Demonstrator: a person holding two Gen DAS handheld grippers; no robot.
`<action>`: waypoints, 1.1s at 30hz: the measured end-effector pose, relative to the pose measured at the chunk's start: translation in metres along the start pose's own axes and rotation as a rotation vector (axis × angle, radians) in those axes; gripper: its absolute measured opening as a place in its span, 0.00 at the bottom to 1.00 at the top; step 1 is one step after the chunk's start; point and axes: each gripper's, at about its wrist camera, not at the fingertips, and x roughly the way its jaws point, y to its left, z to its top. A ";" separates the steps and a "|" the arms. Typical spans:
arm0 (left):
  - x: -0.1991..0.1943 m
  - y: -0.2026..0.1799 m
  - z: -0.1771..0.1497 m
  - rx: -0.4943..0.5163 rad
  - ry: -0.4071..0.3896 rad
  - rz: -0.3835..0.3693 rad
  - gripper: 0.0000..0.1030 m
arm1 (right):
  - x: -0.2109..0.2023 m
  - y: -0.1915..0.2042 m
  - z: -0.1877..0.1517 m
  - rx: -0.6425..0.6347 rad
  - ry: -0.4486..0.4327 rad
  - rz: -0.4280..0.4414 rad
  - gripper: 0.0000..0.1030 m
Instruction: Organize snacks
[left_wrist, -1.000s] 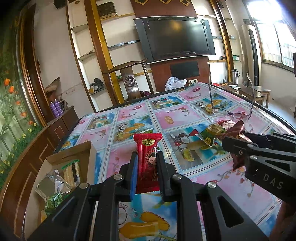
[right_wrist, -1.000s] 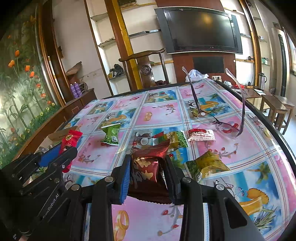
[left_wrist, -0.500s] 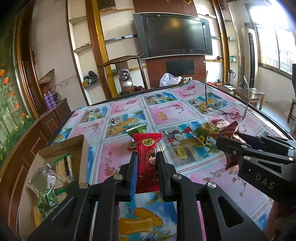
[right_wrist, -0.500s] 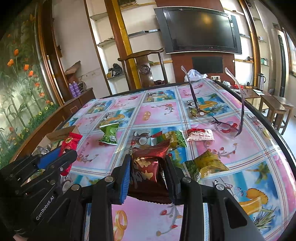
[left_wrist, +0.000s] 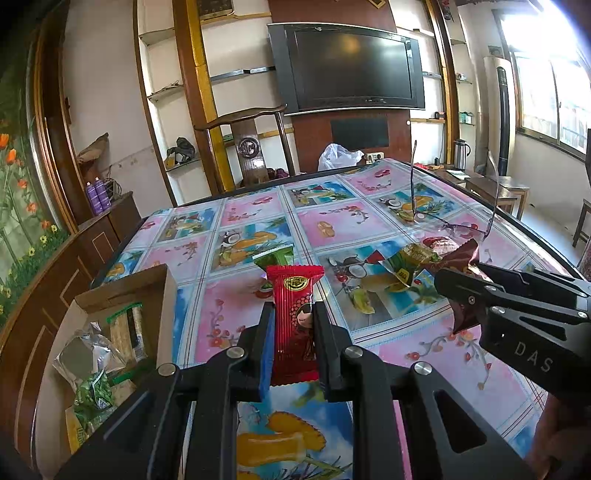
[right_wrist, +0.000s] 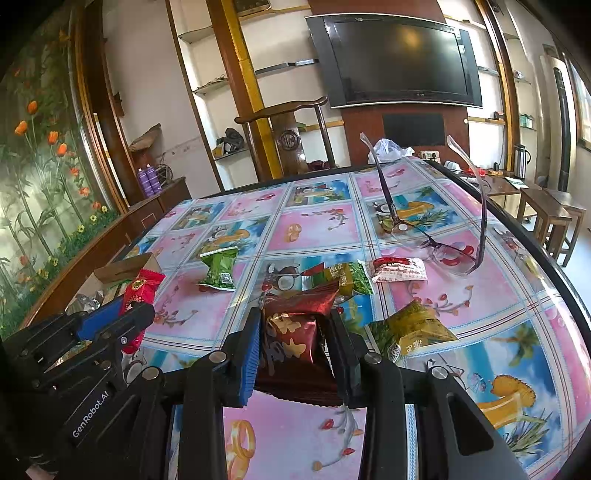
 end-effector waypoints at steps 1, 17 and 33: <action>0.000 0.001 0.000 -0.001 0.000 0.000 0.18 | 0.000 -0.001 0.000 -0.001 0.000 0.000 0.36; 0.000 0.002 0.000 -0.003 -0.001 0.000 0.18 | 0.000 0.000 0.000 0.000 -0.001 0.001 0.36; -0.001 0.004 0.000 -0.007 -0.002 -0.003 0.18 | -0.001 0.000 0.000 0.000 -0.002 -0.001 0.36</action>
